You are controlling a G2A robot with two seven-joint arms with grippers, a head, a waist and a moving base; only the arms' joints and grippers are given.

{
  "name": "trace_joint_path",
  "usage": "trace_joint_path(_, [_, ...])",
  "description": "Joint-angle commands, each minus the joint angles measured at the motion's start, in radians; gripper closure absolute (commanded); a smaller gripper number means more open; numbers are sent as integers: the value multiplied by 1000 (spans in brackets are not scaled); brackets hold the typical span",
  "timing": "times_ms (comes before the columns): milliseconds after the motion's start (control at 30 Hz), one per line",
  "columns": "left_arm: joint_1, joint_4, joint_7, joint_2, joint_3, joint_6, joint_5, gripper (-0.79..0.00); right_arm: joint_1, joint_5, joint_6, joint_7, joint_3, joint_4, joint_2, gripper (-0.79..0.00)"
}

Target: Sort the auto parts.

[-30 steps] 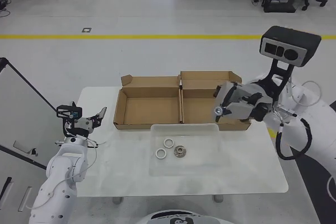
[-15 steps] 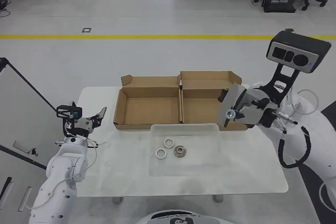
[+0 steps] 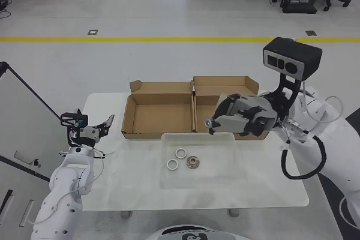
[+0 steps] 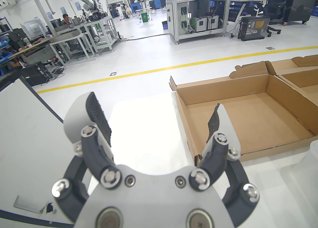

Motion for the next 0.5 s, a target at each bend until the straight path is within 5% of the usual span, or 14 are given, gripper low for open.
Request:
trace_joint_path(0, [0, 0, 0, 0, 0, 0, 0, -785, -6, 55, -30, -6, -8, -6, -8, 0])
trace_joint_path(467, [0, 0, 0, 0, 0, 0, 0, -785, -24, 252, -116, -5, -29, -1, -63, 0])
